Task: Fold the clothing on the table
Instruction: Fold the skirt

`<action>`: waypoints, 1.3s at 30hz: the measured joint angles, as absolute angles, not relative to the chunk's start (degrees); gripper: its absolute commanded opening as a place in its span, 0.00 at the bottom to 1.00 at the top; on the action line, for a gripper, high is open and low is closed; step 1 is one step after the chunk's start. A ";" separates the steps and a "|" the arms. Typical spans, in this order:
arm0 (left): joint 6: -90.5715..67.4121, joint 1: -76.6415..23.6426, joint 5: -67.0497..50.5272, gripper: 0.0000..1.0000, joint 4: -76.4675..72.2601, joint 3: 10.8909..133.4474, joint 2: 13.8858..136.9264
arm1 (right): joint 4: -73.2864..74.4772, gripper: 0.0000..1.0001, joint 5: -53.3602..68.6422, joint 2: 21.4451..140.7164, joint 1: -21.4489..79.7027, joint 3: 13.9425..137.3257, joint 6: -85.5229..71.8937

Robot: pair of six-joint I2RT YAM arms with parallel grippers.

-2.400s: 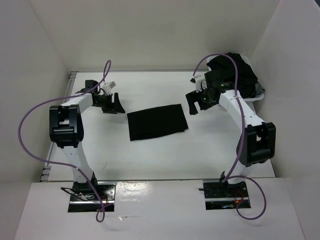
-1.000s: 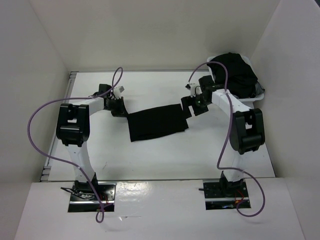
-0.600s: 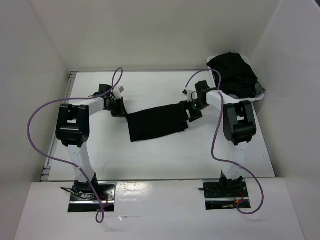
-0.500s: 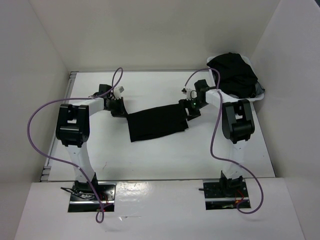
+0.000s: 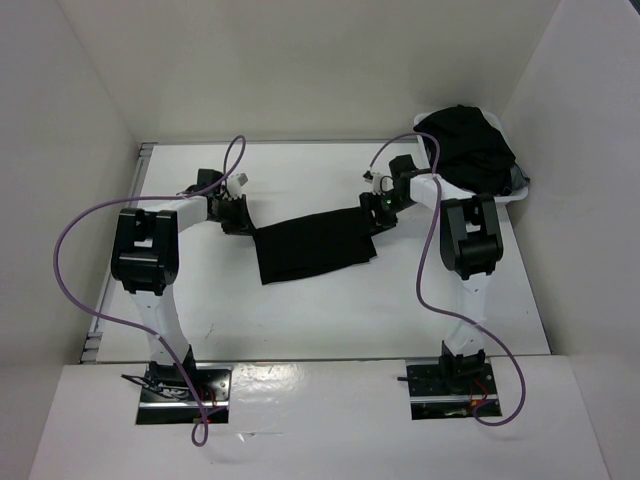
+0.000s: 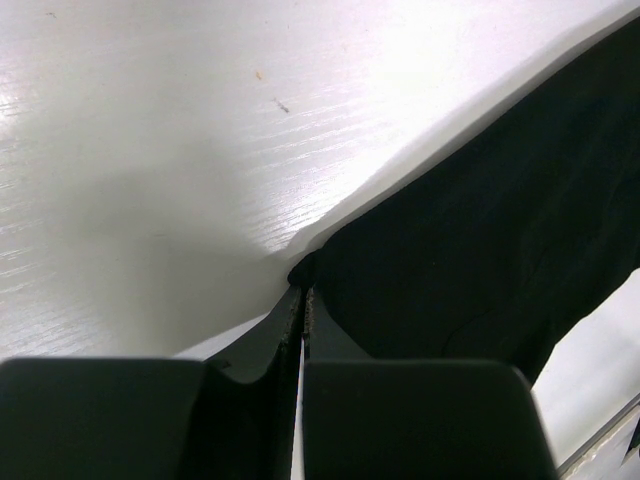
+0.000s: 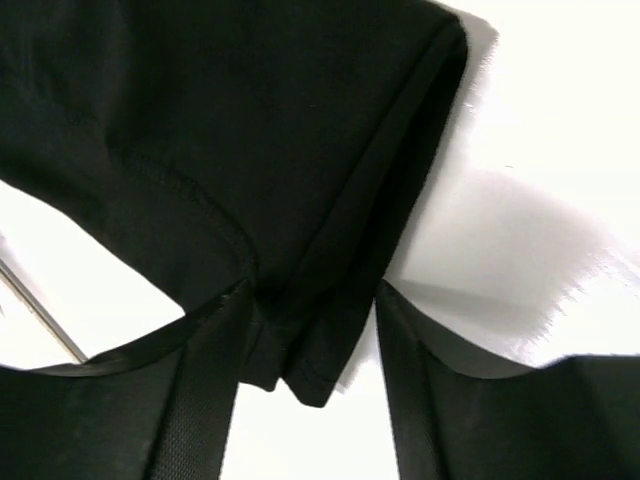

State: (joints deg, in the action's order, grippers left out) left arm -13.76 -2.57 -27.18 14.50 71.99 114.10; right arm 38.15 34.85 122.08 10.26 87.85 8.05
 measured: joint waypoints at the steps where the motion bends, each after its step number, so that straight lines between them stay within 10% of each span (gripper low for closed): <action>1: -13.76 -2.57 -27.22 0.00 14.50 71.99 114.10 | 38.11 0.52 34.85 122.23 10.07 87.85 8.05; 12: -13.72 -2.57 -27.75 0.00 14.52 71.99 114.13 | 38.41 0.22 35.27 124.25 8.62 88.92 8.60; 28: -13.50 -2.57 -28.36 0.00 14.96 71.99 114.13 | 41.21 0.72 39.64 124.99 8.01 91.46 8.78; 39: -13.41 -2.57 -28.49 0.00 15.00 71.99 114.13 | 41.58 0.75 40.75 124.84 7.64 91.55 9.41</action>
State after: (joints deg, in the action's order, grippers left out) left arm -13.41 -2.57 -28.49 15.00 71.99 114.13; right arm 41.58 40.75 124.84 7.64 91.55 9.41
